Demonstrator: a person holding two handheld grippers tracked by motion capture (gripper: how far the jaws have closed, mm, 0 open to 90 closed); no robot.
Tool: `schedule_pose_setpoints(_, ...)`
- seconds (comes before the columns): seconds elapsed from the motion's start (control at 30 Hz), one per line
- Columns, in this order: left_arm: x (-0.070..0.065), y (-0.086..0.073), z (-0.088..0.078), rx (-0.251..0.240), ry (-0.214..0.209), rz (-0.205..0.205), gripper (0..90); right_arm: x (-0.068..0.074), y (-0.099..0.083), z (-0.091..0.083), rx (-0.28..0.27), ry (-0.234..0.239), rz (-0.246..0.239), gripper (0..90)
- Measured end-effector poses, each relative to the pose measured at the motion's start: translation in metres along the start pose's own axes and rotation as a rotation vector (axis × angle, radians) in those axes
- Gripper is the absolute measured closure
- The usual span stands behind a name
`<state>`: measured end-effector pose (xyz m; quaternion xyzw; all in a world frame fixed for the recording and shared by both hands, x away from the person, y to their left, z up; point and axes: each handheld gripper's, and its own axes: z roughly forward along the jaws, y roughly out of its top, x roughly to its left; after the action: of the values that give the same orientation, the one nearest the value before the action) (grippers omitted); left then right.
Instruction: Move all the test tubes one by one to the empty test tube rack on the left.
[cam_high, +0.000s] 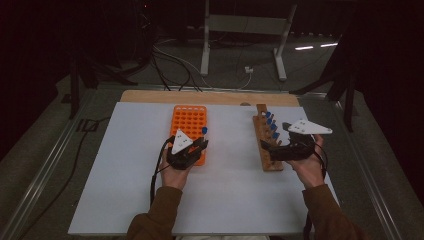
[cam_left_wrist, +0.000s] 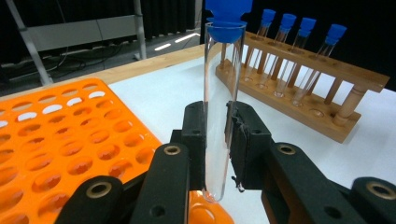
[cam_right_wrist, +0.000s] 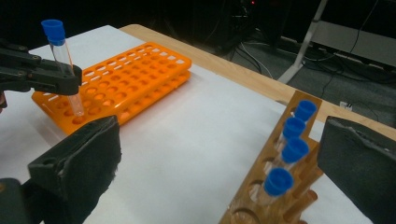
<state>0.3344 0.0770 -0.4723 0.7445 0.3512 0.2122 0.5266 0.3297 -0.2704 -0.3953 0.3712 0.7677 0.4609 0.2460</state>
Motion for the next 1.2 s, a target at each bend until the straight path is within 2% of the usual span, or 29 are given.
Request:
schedule_pose_setpoints(0.27, 0.003, -0.009, -0.002, 0.013, 0.015, -0.007, 78.2, -0.007, -0.013, -0.009, -0.005, -0.015, 0.024, 0.0)
schedule_pose_setpoints(0.53, 0.004, -0.018, 0.000, 0.028, 0.026, -0.019, 78.2, -0.010, -0.022, -0.009, 0.000, -0.023, 0.036, 0.0)
schedule_pose_setpoints(0.93, 0.000, -0.028, 0.006, 0.108, 0.045, 0.026, 78.2, -0.014, -0.037, -0.015, -0.015, -0.022, 0.069, 0.0)
schedule_pose_setpoints(1.2, 0.000, -0.032, 0.006, 0.139, 0.053, 0.026, 78.2, -0.016, -0.043, -0.016, -0.020, -0.019, 0.091, 0.0)
